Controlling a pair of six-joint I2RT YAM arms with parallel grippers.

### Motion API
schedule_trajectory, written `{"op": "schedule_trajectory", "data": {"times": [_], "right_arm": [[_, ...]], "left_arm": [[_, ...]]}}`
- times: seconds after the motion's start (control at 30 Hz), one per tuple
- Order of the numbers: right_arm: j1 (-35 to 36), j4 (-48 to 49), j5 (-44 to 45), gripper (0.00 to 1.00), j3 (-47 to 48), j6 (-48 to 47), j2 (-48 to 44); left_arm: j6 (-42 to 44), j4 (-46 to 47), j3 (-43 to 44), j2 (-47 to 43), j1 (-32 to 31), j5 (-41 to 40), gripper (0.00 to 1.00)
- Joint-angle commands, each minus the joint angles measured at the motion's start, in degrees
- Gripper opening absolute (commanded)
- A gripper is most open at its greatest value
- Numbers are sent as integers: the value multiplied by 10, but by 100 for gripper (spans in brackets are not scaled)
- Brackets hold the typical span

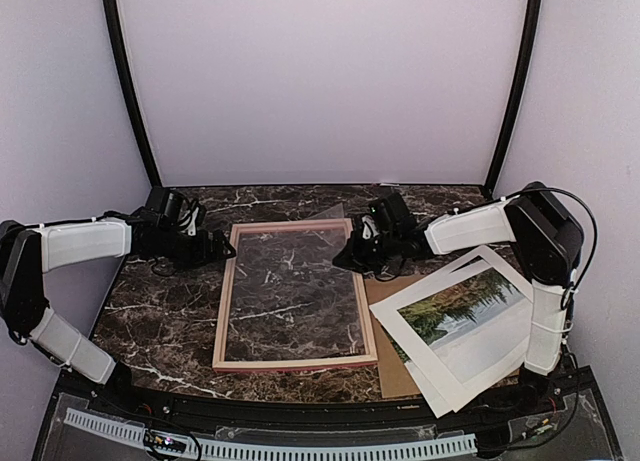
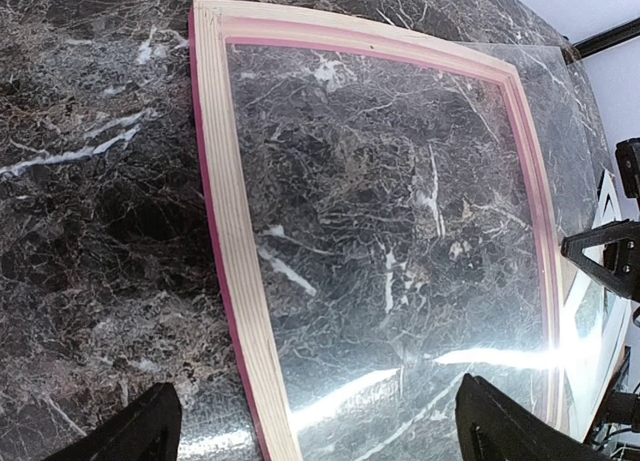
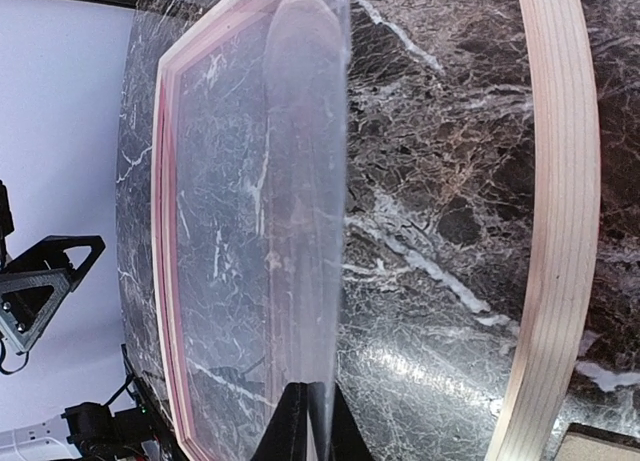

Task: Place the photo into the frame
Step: Place the glass panel at the frame body.

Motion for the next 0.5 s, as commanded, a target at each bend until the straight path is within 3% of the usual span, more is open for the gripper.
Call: {"op": "schedule_trajectory", "data": {"times": [0.0, 0.47], "right_arm": [[7, -13, 0, 6, 20, 4, -8], [8, -12, -15, 15, 13, 18, -20]], "left_arm": [[-3, -5, 11, -8, -4, -6, 98], [4, -27, 39, -25, -4, -30, 99]]}}
